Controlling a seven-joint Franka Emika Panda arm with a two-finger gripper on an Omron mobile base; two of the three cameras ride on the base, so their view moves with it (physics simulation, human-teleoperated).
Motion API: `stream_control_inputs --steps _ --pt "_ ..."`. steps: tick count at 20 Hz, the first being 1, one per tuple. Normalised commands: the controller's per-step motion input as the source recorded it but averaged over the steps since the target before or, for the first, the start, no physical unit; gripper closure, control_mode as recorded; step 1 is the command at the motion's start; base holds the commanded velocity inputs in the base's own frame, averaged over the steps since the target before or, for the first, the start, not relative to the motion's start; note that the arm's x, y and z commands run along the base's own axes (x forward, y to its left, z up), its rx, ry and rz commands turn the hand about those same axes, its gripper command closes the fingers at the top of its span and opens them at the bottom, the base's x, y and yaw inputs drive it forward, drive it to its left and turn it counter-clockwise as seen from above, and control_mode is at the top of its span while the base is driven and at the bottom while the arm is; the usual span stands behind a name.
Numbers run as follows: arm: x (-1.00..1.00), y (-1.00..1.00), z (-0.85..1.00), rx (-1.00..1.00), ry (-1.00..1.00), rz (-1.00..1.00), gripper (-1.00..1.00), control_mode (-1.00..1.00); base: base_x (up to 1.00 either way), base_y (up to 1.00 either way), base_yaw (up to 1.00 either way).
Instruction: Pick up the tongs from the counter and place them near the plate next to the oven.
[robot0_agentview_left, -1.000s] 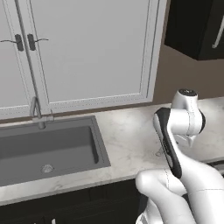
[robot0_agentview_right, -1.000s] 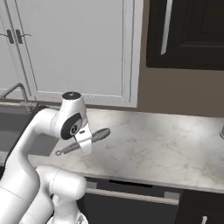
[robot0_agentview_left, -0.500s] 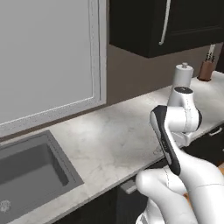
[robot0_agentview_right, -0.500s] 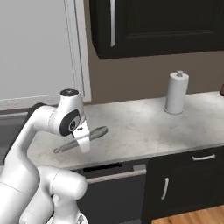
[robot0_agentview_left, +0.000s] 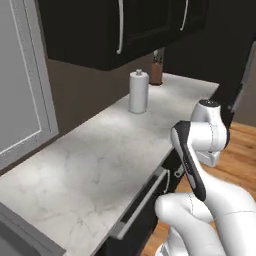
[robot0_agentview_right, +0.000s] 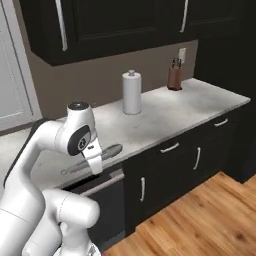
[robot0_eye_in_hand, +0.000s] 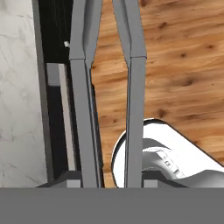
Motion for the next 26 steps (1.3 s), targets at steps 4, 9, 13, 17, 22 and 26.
stream_control_inputs --steps 4,9,13,17,22,26 --pt "0.0 0.0 0.0 0.0 0.0 0.0 1.0 1.0 -0.11 -0.27 -0.74" --pt "0.0 0.0 0.0 0.0 0.0 0.0 1.0 1.0 -0.13 -0.23 -0.73" --pt "0.0 0.0 0.0 0.0 0.0 0.0 1.0 1.0 -0.1 -0.24 -0.72" --pt "0.0 0.0 0.0 0.0 0.0 0.0 1.0 1.0 -0.04 -0.3 -0.7" --pt "0.0 0.0 0.0 0.0 0.0 0.0 1.0 1.0 0.0 -0.25 -0.63" --pt "0.0 0.0 0.0 0.0 0.0 0.0 1.0 1.0 0.0 -0.36 -0.5"
